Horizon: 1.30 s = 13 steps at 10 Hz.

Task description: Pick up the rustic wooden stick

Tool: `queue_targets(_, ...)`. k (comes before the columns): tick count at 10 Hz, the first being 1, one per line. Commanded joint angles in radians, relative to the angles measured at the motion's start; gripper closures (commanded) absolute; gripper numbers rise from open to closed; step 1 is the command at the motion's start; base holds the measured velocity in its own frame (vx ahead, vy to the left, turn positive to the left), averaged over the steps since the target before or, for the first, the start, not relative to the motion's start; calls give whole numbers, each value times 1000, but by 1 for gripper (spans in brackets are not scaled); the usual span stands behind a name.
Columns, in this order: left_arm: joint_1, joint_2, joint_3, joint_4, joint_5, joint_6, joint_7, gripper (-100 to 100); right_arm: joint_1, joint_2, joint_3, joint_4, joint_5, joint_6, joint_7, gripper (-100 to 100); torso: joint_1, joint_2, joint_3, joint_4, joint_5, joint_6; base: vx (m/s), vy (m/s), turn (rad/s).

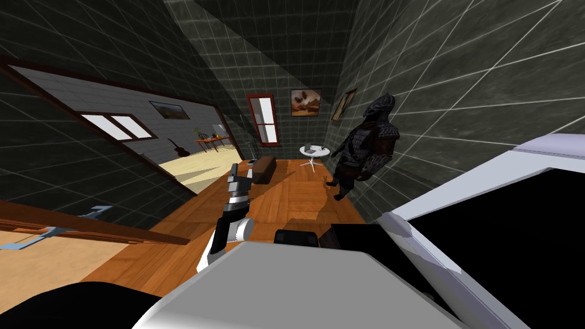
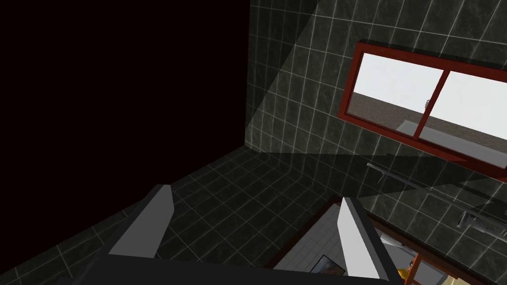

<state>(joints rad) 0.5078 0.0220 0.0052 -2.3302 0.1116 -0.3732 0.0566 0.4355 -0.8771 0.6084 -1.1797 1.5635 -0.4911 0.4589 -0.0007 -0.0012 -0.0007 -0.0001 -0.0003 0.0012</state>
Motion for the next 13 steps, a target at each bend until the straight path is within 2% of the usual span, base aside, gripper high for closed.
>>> queue_targets(1,0,0,0,0,0,0,0,0,-5,-19,1,38,31,8,9,-100,0,0,0,0,0,0,8,-27,83)
queue_targets(2,0,0,0,0,0,0,0,0,-14,-35,2,68,56,14,6,-100,-1,0,0,0,0,0,10,-46,106)
queue_targets(4,0,0,0,0,0,0,0,0,-14,-35,2,68,56,14,6,-100,-1,0,0,0,0,0,4,-28,6)
queue_targets(8,0,0,0,0,0,0,0,0,-40,-80,3,159,125,33,-5,-100,-2,0,0,0,0,0,1,-40,73)
queue_targets(9,0,0,0,0,0,0,0,0,-40,-80,3,159,125,33,-5,-100,-2,0,0,0,-1,0,-3,-36,-5)
queue_targets(10,0,0,0,0,0,0,0,0,-47,-91,2,181,141,39,-8,-100,-1,1,0,0,0,0,-9,-40,34)
queue_targets(11,0,0,0,0,0,0,0,0,-48,-77,3,181,131,37,3,-100,-1,1,0,0,0,0,-4,-22,13)
queue_targets(12,0,0,0,0,0,0,0,0,-49,-78,4,183,134,39,0,0,0,1,0,0,0,0,0,0,0)
queue_targets(13,0,0,0,0,0,0,0,0,-53,-41,14,216,137,62,5,-100,1,1,0,0,0,0,3,-33,68)
